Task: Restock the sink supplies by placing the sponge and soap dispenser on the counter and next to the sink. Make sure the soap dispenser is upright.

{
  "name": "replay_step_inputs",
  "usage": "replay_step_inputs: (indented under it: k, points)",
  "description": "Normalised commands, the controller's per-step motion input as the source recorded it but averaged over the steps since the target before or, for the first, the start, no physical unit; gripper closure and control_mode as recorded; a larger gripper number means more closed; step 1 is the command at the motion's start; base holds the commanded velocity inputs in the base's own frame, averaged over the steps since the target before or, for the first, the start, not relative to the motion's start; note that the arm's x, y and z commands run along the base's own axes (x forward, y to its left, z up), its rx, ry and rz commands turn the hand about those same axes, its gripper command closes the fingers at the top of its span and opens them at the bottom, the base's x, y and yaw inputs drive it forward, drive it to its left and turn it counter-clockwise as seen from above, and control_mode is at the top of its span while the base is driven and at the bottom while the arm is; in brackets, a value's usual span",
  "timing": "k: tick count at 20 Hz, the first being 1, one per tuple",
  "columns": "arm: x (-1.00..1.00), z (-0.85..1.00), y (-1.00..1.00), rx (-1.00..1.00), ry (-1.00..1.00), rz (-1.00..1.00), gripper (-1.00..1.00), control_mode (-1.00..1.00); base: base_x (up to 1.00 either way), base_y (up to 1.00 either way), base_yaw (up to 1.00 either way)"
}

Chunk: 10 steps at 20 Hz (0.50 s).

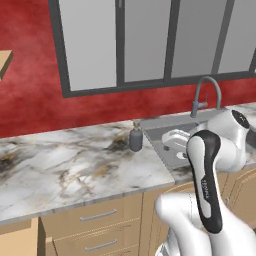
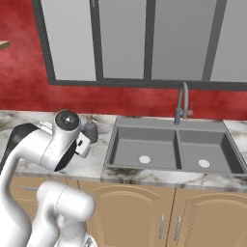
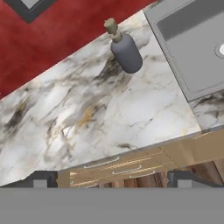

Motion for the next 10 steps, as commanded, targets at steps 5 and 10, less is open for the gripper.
replay_step_inputs:
  k: [5, 10]
  points:
    - [-0.43, -0.11, 0.0, 0.0, -0.02, 0.0, -1.0, -1.0, 0.0, 0.0, 0.0]
    - [0.0, 0.0, 0.0, 0.0, 0.0, 0.0, -1.0, 1.0, -1.0, 0.29, 0.07]
